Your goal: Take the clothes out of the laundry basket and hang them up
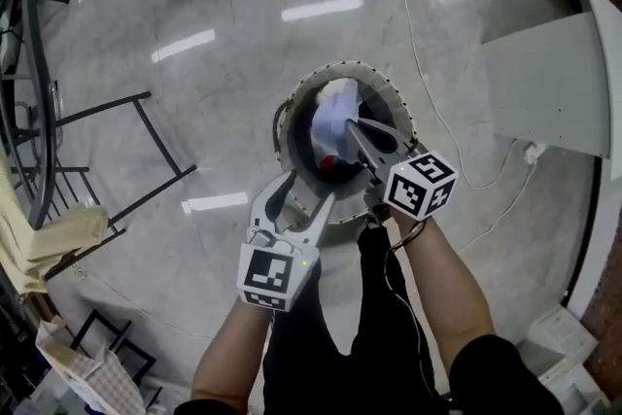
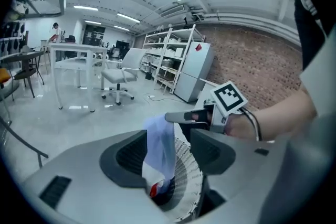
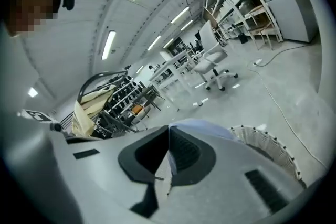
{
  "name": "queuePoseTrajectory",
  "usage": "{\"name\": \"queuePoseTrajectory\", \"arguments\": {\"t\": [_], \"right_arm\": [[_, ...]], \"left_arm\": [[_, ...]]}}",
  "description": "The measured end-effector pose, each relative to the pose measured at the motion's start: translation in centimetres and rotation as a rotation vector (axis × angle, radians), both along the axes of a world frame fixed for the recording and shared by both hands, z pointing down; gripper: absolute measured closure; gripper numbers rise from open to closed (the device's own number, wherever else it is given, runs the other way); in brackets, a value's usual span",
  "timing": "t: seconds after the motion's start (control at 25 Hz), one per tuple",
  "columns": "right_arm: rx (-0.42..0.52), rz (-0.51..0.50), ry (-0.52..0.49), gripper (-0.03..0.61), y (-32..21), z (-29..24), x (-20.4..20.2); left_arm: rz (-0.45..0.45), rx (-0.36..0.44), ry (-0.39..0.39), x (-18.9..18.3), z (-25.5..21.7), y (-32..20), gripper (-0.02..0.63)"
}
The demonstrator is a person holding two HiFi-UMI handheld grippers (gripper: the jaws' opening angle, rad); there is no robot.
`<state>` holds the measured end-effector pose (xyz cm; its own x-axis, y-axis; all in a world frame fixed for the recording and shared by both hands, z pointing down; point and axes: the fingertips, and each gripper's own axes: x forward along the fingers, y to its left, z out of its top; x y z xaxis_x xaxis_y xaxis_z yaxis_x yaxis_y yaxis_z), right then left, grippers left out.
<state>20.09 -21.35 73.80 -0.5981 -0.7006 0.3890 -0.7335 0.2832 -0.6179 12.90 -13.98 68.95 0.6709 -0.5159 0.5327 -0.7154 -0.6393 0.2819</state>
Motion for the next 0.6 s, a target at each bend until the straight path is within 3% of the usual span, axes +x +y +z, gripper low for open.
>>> {"name": "queuePoseTrajectory", "arguments": {"t": [0.32,0.6], "right_arm": [[0.182,-0.065,-0.044,0.568,-0.5,-16.7,-1.3],[0.346,-0.12,-0.044,0.567,0.5,-31.7,-1.4]], "left_arm": [[0.008,0.077,-0.054,0.9,-6.8,-2.1,0.339],[0.028,0.134,-0.061,2.8,-13.5,-2.3,0.336]]}}
